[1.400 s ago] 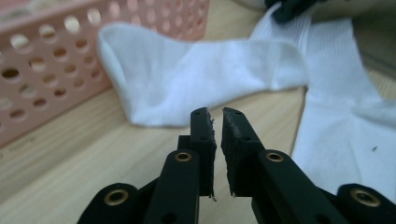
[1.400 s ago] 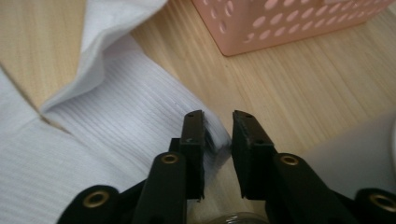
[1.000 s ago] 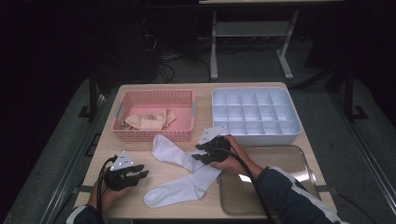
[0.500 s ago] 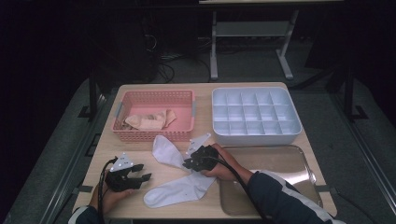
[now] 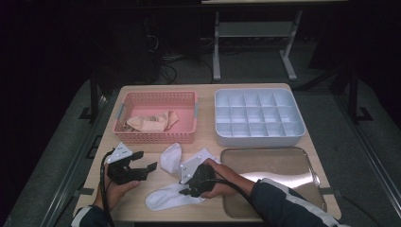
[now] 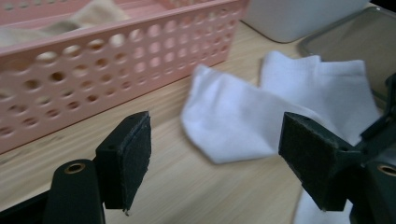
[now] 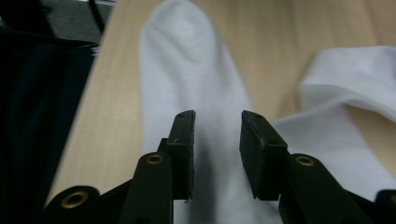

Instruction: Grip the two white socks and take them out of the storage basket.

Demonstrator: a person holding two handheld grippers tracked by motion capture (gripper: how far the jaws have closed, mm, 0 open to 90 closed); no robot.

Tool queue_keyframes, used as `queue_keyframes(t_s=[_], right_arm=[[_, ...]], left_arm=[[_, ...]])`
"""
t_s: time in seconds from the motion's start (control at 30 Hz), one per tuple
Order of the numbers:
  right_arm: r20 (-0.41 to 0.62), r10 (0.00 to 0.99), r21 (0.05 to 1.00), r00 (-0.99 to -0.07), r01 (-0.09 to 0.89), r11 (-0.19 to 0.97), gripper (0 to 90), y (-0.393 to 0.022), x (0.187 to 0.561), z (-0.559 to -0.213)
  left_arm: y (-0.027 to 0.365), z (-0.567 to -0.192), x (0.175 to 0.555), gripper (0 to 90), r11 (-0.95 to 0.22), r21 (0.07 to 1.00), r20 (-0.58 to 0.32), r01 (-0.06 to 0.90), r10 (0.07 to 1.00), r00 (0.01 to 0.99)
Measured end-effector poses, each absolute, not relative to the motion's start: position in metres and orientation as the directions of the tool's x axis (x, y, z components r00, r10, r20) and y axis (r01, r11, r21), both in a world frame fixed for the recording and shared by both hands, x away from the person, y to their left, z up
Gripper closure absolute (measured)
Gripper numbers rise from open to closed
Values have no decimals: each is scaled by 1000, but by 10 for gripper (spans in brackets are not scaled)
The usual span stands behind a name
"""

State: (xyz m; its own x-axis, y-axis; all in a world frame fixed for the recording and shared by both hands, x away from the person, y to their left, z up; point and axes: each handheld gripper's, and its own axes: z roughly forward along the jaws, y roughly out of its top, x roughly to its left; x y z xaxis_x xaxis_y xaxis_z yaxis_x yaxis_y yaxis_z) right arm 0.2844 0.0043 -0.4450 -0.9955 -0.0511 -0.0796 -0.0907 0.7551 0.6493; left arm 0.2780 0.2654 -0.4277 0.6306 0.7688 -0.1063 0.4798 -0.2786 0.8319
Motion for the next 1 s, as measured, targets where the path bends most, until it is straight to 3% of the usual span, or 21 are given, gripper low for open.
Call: queue_keyframes(t_s=[0.23, 0.43, 0.57, 0.67, 0.73, 1.0], right_arm=[[-18, -76, 642, -997, -70, 764, 617, 5, 280, -457], [-21, -33, 696, -999, -39, 717, 644, -21, 286, -435], [-72, 85, 722, -994, 7, 692, 714, -47, 299, -419], [-89, 245, 730, -965, 104, 676, 745, -62, 316, -417], [-83, 299, 722, -951, 150, 676, 748, -66, 325, -422], [-89, 359, 682, -929, 206, 702, 720, -64, 343, -442]], left_arm=[[234, -421, 279, 245, -319, 835, -83, 448, 733, 675], [210, -419, 291, 245, -338, 826, -89, 451, 712, 697], [191, -412, 312, 245, -340, 818, -85, 464, 727, 682], [180, -414, 328, 251, -371, 793, -63, 484, 739, 671], [172, -421, 337, 282, -379, 760, -74, 528, 756, 650], [161, -447, 349, 390, -463, 622, -61, 631, 775, 629]])
